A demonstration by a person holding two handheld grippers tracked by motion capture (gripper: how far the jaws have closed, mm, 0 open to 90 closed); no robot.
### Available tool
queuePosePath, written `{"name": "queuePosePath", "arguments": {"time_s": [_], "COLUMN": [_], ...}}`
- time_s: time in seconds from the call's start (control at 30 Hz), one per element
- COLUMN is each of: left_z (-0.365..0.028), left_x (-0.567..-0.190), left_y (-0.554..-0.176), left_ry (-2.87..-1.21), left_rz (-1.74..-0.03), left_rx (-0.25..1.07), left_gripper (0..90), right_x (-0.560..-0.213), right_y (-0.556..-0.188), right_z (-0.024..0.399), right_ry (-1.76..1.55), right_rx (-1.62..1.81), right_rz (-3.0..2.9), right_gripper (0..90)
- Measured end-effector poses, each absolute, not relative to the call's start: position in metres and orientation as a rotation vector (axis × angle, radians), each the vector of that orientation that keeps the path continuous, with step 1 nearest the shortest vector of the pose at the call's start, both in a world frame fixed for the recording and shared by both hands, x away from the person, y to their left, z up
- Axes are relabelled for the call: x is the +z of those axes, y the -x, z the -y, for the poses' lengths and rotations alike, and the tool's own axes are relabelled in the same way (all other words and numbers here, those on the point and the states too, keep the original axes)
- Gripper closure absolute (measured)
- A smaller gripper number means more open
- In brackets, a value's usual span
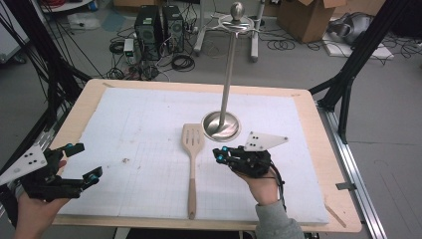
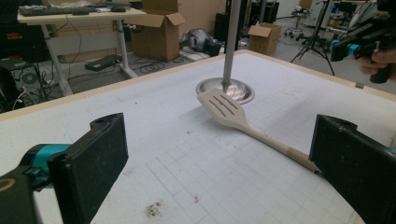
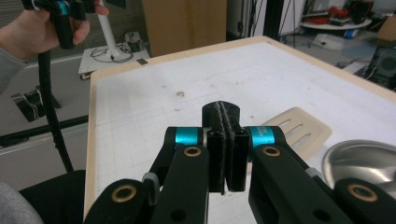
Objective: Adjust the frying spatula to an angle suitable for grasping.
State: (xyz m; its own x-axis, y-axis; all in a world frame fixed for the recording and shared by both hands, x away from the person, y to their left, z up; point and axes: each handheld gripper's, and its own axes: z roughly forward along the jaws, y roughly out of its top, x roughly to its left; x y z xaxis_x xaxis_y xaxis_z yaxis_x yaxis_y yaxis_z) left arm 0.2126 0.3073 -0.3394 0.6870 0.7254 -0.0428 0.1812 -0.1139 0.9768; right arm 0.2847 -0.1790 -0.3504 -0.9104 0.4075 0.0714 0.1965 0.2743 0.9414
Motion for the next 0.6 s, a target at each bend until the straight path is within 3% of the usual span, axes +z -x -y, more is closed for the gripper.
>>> {"name": "queuePosePath", "arguments": {"time_s": [0.6], "left_z": [-0.309], "left_x": [-0.343], "left_y": [-0.209], "left_ry": [-1.666], "left_rz": [-0.762], "left_rx": [0.545], "left_gripper": [5.0], "right_x": [-0.392], "right_y": [-0.297], "right_z": [0.132], "right_ry": [-0.555], "right_rx": [1.546], "right_rz": [-2.471], "right_gripper": [89.6]}}
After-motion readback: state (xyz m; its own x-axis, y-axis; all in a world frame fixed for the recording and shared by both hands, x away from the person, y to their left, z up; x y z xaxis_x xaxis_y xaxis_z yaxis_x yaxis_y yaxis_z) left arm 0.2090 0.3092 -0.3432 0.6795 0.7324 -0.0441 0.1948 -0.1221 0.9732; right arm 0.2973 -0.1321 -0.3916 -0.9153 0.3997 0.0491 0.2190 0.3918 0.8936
